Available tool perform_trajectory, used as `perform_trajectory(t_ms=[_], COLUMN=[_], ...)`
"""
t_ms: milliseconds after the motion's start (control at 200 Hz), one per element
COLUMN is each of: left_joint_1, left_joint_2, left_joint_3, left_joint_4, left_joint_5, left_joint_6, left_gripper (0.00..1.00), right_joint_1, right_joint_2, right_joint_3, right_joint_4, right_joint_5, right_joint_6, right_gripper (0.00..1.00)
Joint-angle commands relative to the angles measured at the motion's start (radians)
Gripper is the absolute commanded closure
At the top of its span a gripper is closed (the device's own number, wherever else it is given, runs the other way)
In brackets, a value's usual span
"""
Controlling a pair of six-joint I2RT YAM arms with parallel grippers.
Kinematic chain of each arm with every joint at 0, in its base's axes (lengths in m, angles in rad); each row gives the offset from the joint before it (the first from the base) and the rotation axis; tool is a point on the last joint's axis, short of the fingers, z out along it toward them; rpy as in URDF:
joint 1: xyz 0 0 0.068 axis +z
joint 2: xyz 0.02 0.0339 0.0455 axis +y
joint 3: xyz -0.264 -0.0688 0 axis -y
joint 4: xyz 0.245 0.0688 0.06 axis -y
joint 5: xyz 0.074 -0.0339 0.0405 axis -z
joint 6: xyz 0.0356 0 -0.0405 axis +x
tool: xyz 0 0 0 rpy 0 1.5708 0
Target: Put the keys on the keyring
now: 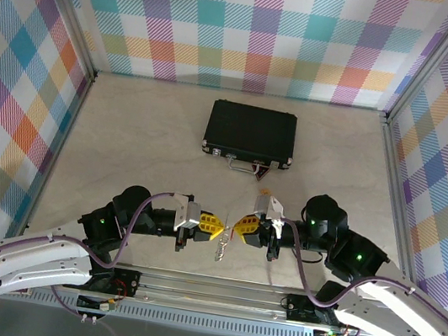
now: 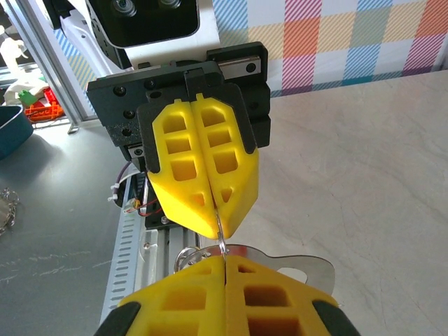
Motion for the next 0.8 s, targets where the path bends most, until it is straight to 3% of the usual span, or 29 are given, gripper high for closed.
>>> perform_trajectory(t_ms=[0, 795], left_joint_1=[-0.006, -0.006], left_joint_2=[-0.007, -0.012], left_joint_3=[0.023, 0.022], left_joint_4=[0.042, 0.04], left_joint_5=[0.02, 0.017], left_joint_6=[-0.007, -0.005], left_gripper=[1.0, 1.0], right_joint_1=[0.004, 0.005], right_joint_2=[0.004, 0.001], right_joint_3=[-0.015, -0.031], right_joint_4=[0.044, 0.087], right_joint_5=[-0.013, -0.032], right_joint_6=[0.007, 0.045], right_gripper=[1.0, 1.0])
